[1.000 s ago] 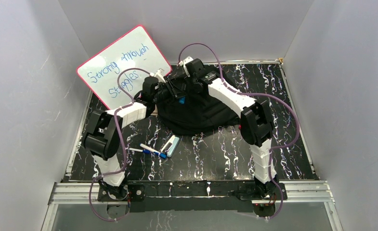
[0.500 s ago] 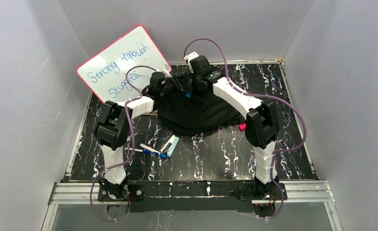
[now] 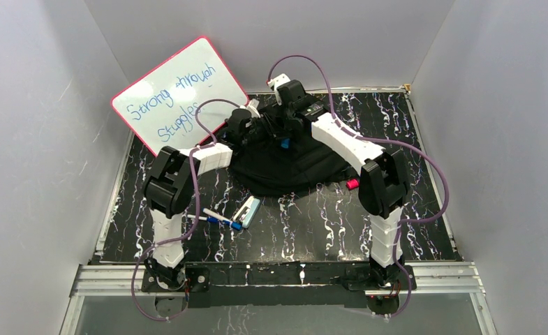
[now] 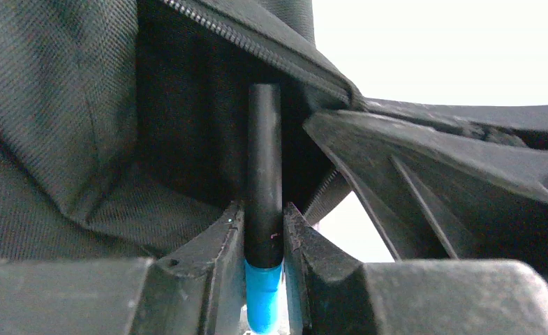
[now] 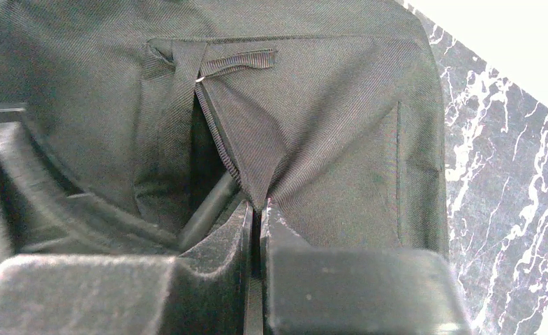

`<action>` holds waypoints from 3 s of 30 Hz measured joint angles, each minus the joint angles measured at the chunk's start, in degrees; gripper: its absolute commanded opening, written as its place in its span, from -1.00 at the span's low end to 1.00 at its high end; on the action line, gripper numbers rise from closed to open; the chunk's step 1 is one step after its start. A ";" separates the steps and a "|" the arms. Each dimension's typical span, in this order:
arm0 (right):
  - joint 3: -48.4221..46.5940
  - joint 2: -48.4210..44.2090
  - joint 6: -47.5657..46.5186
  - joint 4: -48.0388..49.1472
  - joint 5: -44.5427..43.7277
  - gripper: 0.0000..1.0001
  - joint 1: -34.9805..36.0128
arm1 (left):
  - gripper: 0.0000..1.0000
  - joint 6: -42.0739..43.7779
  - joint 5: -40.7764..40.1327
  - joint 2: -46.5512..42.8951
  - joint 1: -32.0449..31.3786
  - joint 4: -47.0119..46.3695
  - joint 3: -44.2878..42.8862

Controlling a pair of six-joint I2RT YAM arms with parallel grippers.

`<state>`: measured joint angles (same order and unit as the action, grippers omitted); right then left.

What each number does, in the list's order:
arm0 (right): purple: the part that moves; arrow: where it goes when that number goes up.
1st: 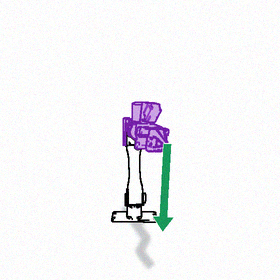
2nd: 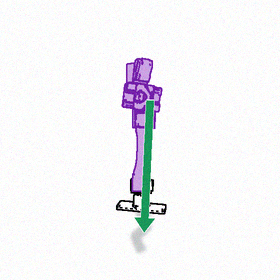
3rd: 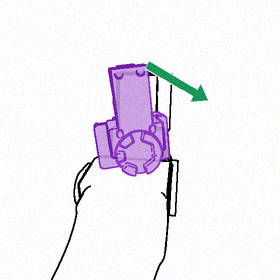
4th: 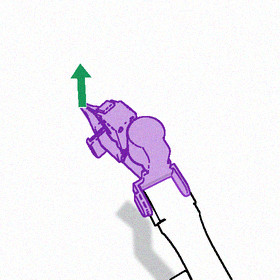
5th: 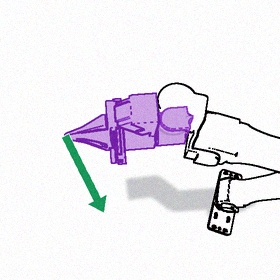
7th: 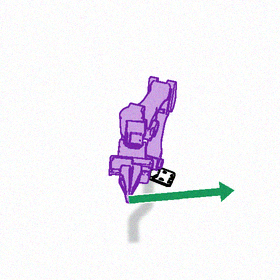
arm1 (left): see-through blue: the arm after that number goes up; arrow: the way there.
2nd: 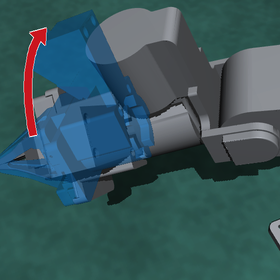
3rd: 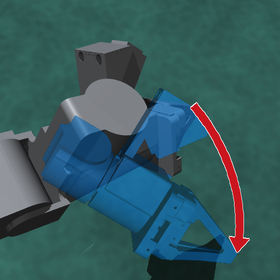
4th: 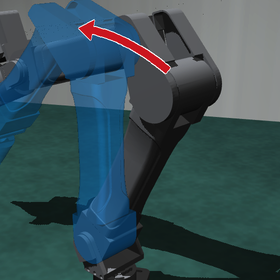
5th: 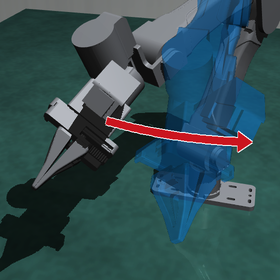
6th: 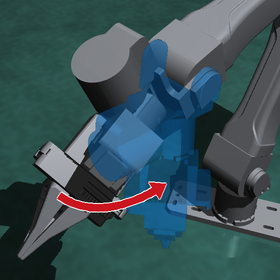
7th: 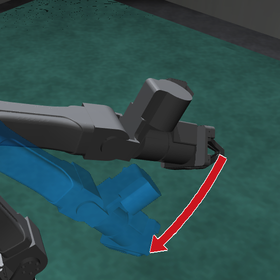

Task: Pack the student bag
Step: Place the stationery in the student bag, then pick up the stationery from the center of the board.

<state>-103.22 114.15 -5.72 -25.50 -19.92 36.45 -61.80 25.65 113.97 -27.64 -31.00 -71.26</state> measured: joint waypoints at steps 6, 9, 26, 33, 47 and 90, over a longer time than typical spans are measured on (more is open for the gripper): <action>1.90 -1.51 0.74 0.57 0.85 -1.00 -0.02 | -1.00 -0.90 0.70 5.66 -0.22 -1.92 -3.89; 3.08 -2.38 1.57 1.16 1.55 -1.00 -0.04 | -1.00 -1.46 0.76 8.37 -0.22 -3.02 -6.03; 8.63 -5.44 7.78 5.20 3.63 -1.00 -0.72 | -0.25 -5.99 1.38 16.35 -0.85 -11.21 -13.99; 10.25 -7.67 8.37 6.84 2.91 -1.00 -1.55 | 0.29 -4.72 2.12 16.57 -0.92 -12.87 -13.46; 11.21 -8.15 8.63 6.60 4.59 -0.97 -1.84 | 0.20 2.80 0.37 9.14 -0.72 -1.73 -8.94; 47.54 -45.20 28.24 -4.39 -0.17 0.30 -23.39 | 0.50 34.29 -20.17 -33.97 1.22 28.89 21.44</action>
<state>-55.68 68.95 22.52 -29.89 -20.10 13.06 -27.51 5.48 80.01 -26.41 -2.11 -49.82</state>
